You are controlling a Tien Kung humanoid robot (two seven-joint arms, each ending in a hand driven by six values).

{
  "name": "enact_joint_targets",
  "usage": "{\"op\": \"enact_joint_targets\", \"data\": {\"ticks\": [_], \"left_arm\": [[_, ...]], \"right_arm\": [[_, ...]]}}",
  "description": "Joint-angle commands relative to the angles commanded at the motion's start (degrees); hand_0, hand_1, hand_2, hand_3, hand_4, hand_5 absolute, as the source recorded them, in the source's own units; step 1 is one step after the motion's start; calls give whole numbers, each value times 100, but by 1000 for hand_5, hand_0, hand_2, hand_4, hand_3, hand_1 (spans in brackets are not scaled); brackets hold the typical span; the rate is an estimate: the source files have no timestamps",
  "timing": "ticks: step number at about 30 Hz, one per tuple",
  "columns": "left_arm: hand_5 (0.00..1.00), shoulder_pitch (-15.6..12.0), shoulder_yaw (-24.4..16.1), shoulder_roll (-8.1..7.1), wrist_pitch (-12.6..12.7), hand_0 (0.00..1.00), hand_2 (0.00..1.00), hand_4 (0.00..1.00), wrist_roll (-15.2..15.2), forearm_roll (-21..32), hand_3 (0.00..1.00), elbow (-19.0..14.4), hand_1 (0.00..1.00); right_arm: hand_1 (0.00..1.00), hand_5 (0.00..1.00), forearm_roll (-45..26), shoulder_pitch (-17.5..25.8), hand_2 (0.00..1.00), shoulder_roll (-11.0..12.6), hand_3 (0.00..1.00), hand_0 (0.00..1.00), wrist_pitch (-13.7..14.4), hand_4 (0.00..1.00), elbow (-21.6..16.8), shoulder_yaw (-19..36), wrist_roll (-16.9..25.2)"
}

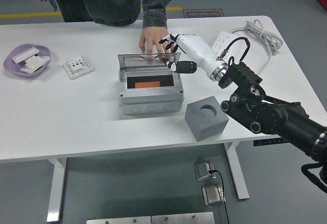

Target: Pick up the cylinder from the cube,place it in the box,flap close box

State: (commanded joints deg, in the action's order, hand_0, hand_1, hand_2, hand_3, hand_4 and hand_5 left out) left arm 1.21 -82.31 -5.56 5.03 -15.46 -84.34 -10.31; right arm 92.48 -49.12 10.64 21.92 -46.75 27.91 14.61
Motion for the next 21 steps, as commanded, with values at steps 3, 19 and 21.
{"op": "enact_joint_targets", "data": {"ticks": [3,19,21], "left_arm": [[290,1,20,7,0,631,603,706,4,19,617,0,643],[290,-57,-38,14,2,631,602,705,-4,1,616,0,643],[290,-58,-23,16,3,631,602,705,2,24,616,0,643]], "right_arm": [[528,240,-40,79,629,0,732,679,29,621,-21,-74,27],[522,242,-24,436,620,59,732,664,84,616,-222,-217,-28],[522,242,18,477,620,94,732,664,91,616,-341,-191,-68]]}}
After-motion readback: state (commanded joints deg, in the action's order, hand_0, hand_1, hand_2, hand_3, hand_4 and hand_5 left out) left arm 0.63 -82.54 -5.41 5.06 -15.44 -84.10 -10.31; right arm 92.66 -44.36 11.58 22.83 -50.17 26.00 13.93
